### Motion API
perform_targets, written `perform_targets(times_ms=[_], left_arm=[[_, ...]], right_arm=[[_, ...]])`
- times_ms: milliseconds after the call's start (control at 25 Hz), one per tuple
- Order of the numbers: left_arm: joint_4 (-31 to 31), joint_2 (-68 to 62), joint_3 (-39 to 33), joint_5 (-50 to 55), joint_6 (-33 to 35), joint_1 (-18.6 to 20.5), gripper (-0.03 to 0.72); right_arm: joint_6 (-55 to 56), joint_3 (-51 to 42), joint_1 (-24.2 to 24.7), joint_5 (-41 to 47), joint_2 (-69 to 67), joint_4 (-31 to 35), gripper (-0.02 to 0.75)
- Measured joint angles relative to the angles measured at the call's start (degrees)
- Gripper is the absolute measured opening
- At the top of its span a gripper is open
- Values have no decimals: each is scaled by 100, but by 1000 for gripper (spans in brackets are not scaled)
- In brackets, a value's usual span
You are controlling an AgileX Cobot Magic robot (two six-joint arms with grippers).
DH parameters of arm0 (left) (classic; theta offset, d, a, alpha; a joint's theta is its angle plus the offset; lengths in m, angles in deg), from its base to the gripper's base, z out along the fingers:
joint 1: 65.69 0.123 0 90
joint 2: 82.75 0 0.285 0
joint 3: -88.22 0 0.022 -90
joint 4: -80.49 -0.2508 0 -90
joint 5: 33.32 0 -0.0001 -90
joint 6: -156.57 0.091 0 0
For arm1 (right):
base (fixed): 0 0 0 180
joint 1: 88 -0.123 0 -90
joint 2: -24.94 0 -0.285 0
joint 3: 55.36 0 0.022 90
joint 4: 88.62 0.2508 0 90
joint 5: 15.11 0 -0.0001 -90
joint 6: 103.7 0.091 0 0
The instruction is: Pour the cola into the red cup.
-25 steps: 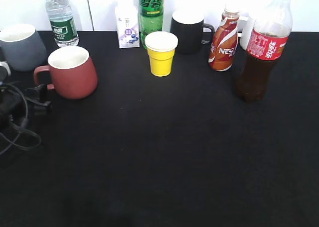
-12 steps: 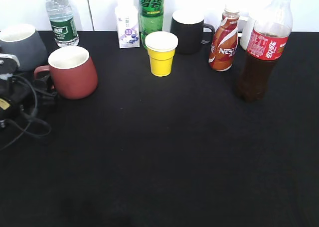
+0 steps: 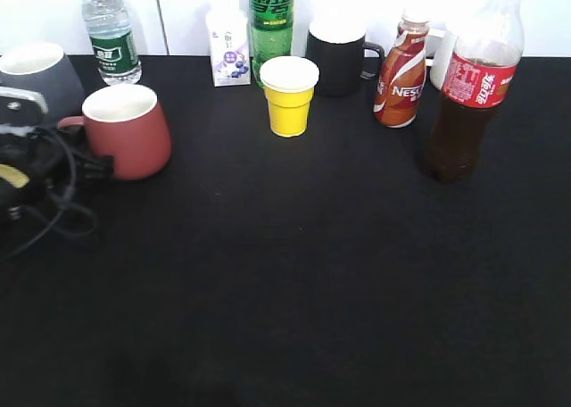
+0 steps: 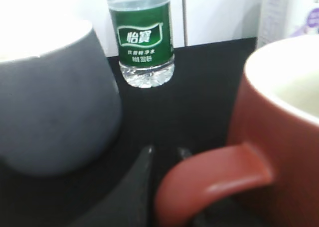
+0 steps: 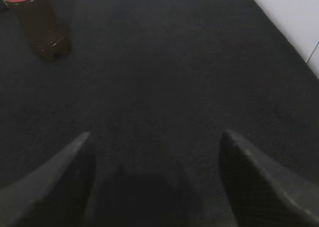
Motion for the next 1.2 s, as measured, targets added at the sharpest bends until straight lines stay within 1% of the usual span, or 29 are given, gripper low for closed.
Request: perform_targets(times_ms=[40, 160, 200, 240, 400, 440, 520, 560, 720, 760, 800, 920, 1000, 1080, 1120, 1200], left_arm=[[-149, 233, -121, 19, -19, 1, 85], [-1215, 1084, -426, 9, -628, -10, 81], [-1539, 1304, -432, -5, -812, -72, 81], [-1658, 1459, -432, -28, -882, -216, 80], [-1784, 1617, -432, 115, -1019, -877, 80], [-1854, 1617, -432, 182, -1019, -1002, 80], [-2196, 1617, -432, 294, -1031, -1051, 80], [-2254, 1617, -432, 407, -1028, -1058, 80], [-2253, 1617, -432, 443, -1033, -1058, 79], [-2253, 1617, -432, 443, -1033, -1058, 79], [-2253, 1617, -432, 443, -1033, -1058, 79], [-2253, 1617, -432, 450, -1033, -1058, 79], [-2253, 1617, -432, 450, -1033, -1058, 79], [-2253, 1617, -432, 487, -1033, -1058, 79], [-2248, 1617, -432, 532, -1033, -1058, 79], [-2248, 1617, -432, 583, -1033, -1058, 78]], right_arm=[[0, 0, 0, 0, 0, 0, 585], [0, 0, 0, 0, 0, 0, 585], [0, 0, 0, 0, 0, 0, 585], [0, 0, 0, 0, 0, 0, 585], [0, 0, 0, 0, 0, -21, 585], [0, 0, 0, 0, 0, -125, 585], [0, 0, 0, -2, 0, -303, 585], [0, 0, 0, -2, 0, -314, 585], [-53, 5, 0, -33, -20, -321, 585], [-168, 51, 0, -219, -202, -303, 585], [-220, 82, 0, -958, -522, -264, 585], [-246, 89, 0, -3701, -1914, -121, 585], [-246, 57, 0, -5093, -3057, -110, 585], [-252, -403, 0, -6760, -4057, -128, 585], [-252, -701, 0, -7312, -4510, -117, 585], [-252, -1184, 0, -8011, -5531, -104, 585]])
